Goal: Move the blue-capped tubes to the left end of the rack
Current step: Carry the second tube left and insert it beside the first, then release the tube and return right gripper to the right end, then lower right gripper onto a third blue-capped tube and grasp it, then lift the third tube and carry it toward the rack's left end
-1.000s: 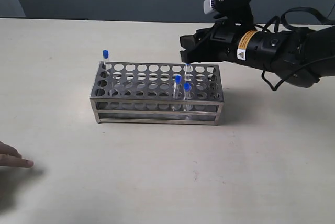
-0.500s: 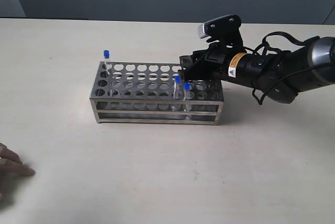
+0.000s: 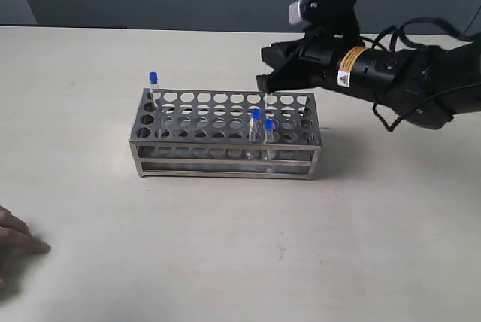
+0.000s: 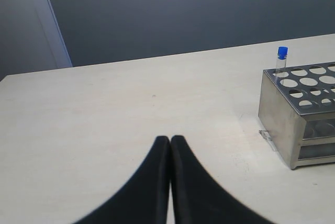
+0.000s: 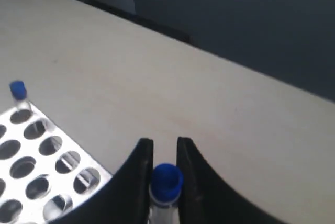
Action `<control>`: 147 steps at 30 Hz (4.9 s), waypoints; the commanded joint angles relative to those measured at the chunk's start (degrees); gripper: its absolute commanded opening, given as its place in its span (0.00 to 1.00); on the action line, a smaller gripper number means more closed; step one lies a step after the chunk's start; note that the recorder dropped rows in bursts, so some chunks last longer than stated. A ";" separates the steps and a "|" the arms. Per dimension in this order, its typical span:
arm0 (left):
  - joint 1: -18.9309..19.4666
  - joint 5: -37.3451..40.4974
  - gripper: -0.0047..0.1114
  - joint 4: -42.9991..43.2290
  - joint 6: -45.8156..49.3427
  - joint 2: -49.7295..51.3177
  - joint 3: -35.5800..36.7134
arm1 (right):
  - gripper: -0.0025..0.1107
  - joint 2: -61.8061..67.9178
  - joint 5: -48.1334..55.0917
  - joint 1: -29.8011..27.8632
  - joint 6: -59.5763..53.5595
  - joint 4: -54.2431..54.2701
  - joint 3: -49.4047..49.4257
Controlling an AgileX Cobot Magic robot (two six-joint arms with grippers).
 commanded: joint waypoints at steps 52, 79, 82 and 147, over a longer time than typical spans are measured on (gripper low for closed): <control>-0.25 -0.37 0.05 -0.30 -0.04 0.20 -0.30 | 0.02 17.06 10.12 20.37 3.03 -4.37 -26.28; -0.25 -0.37 0.05 -0.30 -0.04 0.20 -0.30 | 0.37 -13.07 13.92 10.22 5.52 -1.14 -0.49; -0.25 -0.37 0.05 -0.30 -0.04 0.20 -0.30 | 0.37 -19.58 5.96 9.46 1.71 0.90 11.42; -0.25 -0.37 0.05 -0.30 -0.04 0.20 -0.30 | 0.02 -0.92 9.37 21.68 -3.60 1.84 -11.73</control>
